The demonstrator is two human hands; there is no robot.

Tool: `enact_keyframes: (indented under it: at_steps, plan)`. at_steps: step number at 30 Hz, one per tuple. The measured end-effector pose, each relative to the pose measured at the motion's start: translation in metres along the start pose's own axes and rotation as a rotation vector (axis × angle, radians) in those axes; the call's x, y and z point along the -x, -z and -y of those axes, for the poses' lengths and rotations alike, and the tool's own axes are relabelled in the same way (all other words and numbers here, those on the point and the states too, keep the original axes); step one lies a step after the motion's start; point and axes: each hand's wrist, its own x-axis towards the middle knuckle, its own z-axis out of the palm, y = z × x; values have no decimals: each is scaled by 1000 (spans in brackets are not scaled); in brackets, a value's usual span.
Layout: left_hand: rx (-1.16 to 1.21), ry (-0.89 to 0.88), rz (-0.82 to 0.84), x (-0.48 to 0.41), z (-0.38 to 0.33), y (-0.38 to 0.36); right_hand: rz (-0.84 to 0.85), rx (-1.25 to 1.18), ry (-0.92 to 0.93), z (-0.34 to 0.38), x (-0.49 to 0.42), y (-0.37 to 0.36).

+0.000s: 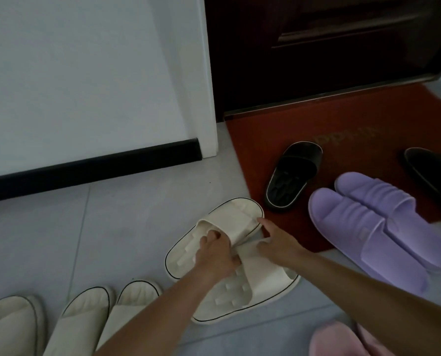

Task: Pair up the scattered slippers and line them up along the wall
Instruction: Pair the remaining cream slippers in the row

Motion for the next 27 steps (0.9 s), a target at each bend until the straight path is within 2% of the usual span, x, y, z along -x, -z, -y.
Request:
enact_keyframes:
  at_steps: [2, 4, 7, 13, 17, 23, 27]
  plan:
    - [-19, -46, -72, -1, -4, -1, -3, -169, -18, 9, -5, -2]
    - [28, -113, -142, 5, -6, -1, -26, -215, -11, 18, -9, -2]
    - [75, -142, -196, 32, -10, -13, -44, -86, 33, 27, -8, -4]
    - [296, 36, -204, 83, -14, -61, 140, 229, 209, 34, 1, -27]
    - [339, 31, -208, 103, 4, -77, 224, 265, 281, 29, 4, -49]
    - [323, -66, -219, 116, 23, -72, 262, 238, 318, 32, 6, -61]
    - [310, -67, -163, 132, 33, -76, 359, 254, 316, 30, 11, -71]
